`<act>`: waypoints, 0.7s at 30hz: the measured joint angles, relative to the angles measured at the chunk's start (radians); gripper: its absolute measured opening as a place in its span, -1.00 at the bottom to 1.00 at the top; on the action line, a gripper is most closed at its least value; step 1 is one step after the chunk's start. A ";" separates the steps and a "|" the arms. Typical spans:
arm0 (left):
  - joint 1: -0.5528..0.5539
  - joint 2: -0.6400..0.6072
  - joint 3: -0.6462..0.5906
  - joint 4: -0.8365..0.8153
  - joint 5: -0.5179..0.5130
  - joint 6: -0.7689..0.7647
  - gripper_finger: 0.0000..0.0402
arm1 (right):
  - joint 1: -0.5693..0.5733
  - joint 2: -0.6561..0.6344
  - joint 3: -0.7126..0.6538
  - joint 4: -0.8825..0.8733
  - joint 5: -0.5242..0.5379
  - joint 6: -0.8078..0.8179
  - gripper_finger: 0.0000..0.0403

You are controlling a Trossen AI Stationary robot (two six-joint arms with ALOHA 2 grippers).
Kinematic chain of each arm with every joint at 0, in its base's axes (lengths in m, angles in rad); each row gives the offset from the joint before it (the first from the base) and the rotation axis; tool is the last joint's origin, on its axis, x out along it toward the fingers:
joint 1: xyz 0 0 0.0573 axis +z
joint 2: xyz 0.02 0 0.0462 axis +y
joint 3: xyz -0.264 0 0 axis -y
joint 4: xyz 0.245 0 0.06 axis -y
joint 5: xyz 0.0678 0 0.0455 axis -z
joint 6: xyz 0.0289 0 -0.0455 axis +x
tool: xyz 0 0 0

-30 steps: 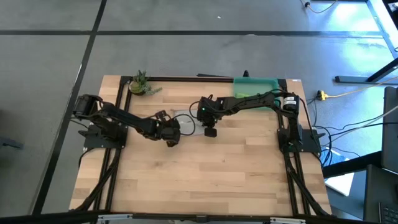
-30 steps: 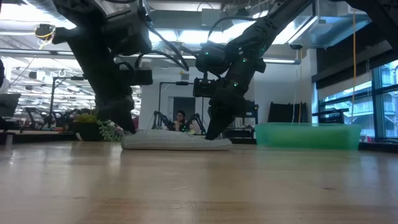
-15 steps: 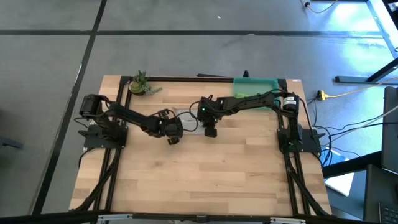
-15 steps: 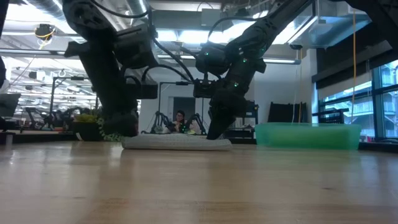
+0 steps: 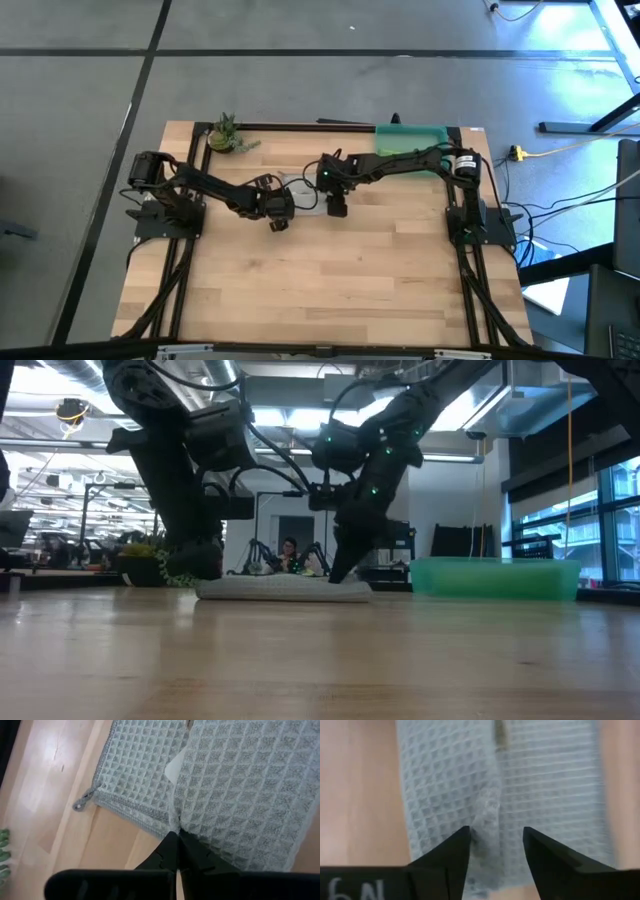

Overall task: Roll microfiber towels into tight, uniform cylinder then place into a basket
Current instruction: Roll the gray microfiber cloth

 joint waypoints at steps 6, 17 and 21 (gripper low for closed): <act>0.000 0.000 0.000 -0.001 0.006 0.000 -1.00 | -0.008 -0.008 0.075 -0.072 0.037 -0.021 -0.06; -0.001 0.000 0.000 -0.002 0.014 -0.001 -1.00 | 0.050 -0.009 0.118 -0.170 0.033 -0.039 -0.05; -0.001 0.000 0.000 -0.002 0.021 -0.001 -1.00 | 0.077 -0.009 0.079 -0.155 0.031 -0.039 -0.05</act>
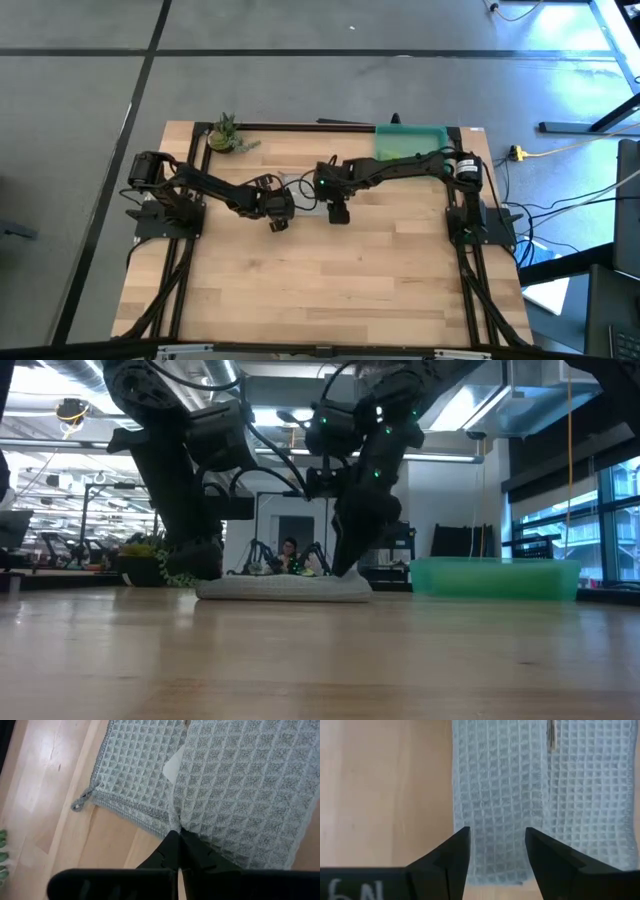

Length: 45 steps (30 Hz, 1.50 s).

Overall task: Roll microfiber towels into tight, uniform cylinder then place into a basket
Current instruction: Roll the gray microfiber cloth

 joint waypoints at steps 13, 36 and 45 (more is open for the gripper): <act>0.000 0.000 0.000 0.000 0.006 0.000 -1.00 | 0.002 -0.006 -0.168 0.212 -0.003 0.029 -0.05; -0.001 -0.029 0.009 -0.063 -0.051 0.060 -0.63 | 0.000 -0.002 -0.174 0.247 0.002 0.024 -0.05; -0.029 -0.163 0.067 -0.140 -0.063 0.152 -0.64 | 0.000 -0.001 -0.174 0.249 0.003 0.024 -0.05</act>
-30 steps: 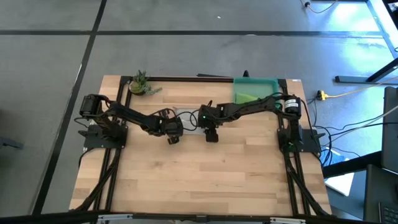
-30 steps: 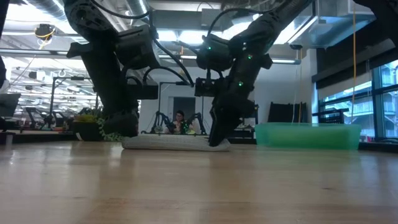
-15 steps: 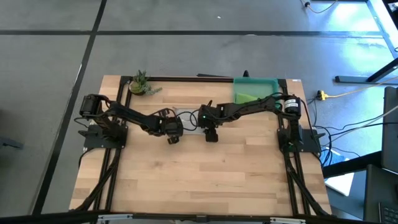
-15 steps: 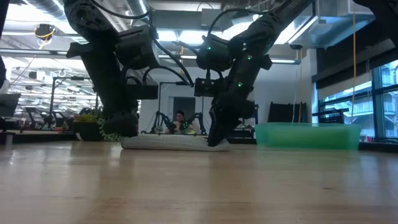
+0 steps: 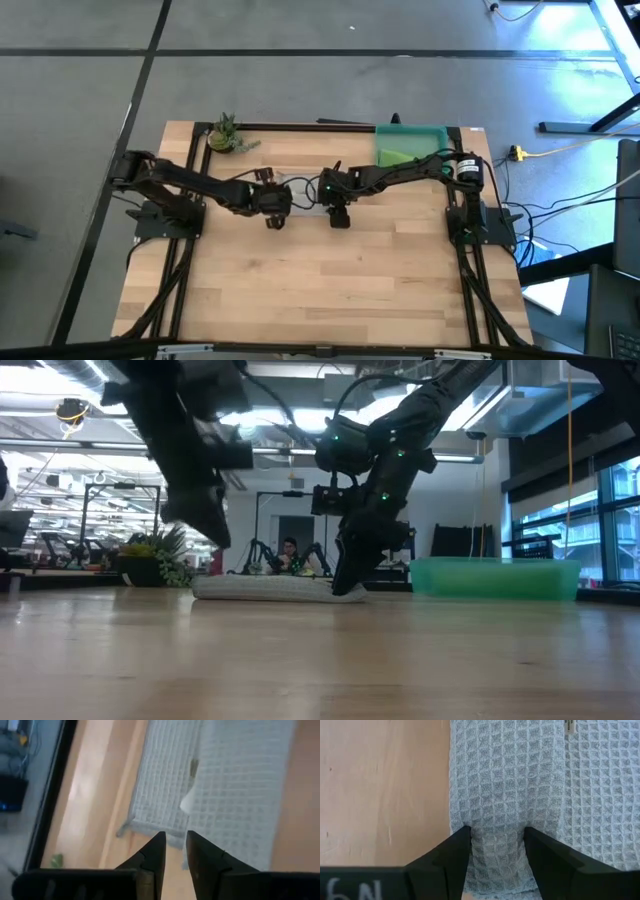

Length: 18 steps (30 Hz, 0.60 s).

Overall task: Roll microfiber towels into tight, uniform cylinder then place into a basket
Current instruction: Roll the gray microfiber cloth

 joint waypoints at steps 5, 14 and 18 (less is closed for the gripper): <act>-0.043 -0.058 -0.007 -0.015 0.138 0.093 -0.64 | 0.000 0.000 0.000 0.000 0.001 0.000 -0.05; -0.079 -0.012 -0.068 0.071 0.220 0.110 -0.64 | 0.000 0.001 0.000 0.002 0.000 -0.003 -0.05; -0.078 -0.005 -0.068 0.077 0.138 0.104 -0.64 | 0.000 0.001 -0.001 0.005 0.000 -0.003 -0.05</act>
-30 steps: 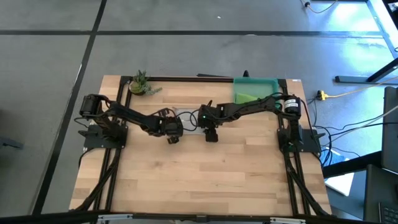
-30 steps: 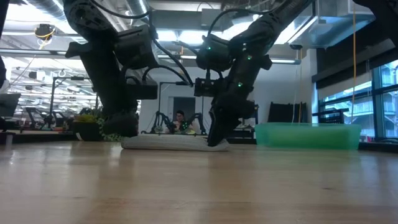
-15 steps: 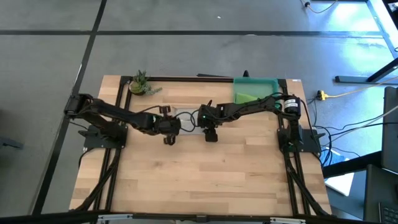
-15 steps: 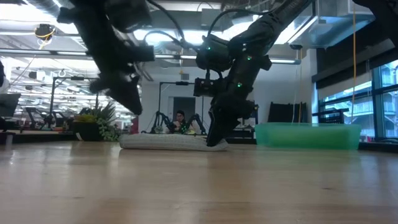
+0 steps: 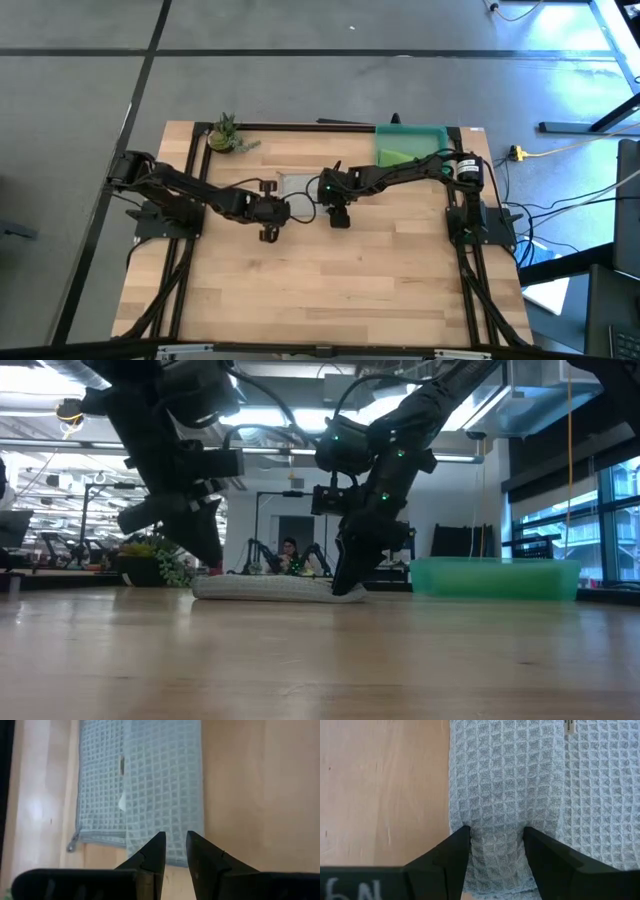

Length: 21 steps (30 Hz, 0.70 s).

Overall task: Roll microfiber towels into tight, uniform cylinder then place into a basket
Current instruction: Roll the gray microfiber cloth

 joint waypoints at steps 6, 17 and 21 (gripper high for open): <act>-0.001 0.000 0.000 0.011 0.025 0.000 -0.64 | 0.000 0.000 0.000 0.001 -0.001 0.002 -0.05; -0.011 0.000 0.002 0.041 0.110 0.001 -0.64 | 0.000 0.000 0.000 0.002 -0.001 0.000 -0.05; -0.011 -0.001 0.002 0.044 0.111 0.007 -0.65 | 0.000 0.000 0.000 0.002 -0.001 0.004 -0.05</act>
